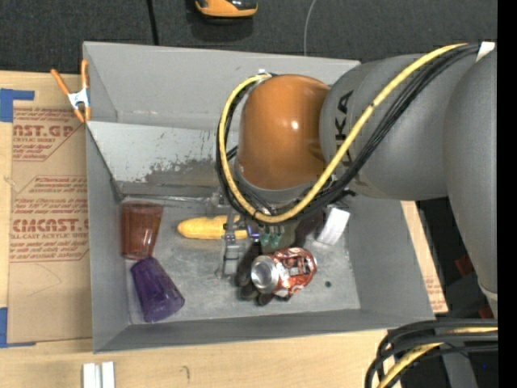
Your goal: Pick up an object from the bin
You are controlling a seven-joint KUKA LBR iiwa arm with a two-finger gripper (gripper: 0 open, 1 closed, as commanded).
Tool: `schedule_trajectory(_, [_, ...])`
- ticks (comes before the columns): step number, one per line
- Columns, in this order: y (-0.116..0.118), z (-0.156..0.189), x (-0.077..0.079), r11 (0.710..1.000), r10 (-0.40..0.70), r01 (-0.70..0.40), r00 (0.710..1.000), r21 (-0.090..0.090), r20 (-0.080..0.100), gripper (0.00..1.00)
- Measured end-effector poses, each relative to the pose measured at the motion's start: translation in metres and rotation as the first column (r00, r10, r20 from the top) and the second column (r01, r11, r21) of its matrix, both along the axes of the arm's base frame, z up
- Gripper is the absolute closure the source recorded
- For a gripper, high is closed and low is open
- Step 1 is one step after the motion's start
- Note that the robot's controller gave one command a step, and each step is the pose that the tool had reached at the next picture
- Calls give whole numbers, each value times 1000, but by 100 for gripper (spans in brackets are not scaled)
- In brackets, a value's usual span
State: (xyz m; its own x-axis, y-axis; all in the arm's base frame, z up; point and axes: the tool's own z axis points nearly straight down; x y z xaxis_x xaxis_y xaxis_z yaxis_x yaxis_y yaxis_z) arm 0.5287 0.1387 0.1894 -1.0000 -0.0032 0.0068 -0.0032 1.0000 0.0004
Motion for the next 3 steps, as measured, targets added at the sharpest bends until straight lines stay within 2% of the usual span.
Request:
schedule_trajectory(1, [-1,5,2,1000,-2,2,1000,1,8,0])
schedule_trajectory(2, [-19,-36,12,999,-51,51,999,4,15,0])
schedule_trajectory(3, [-47,-88,35,988,-157,157,988,3,12,0])
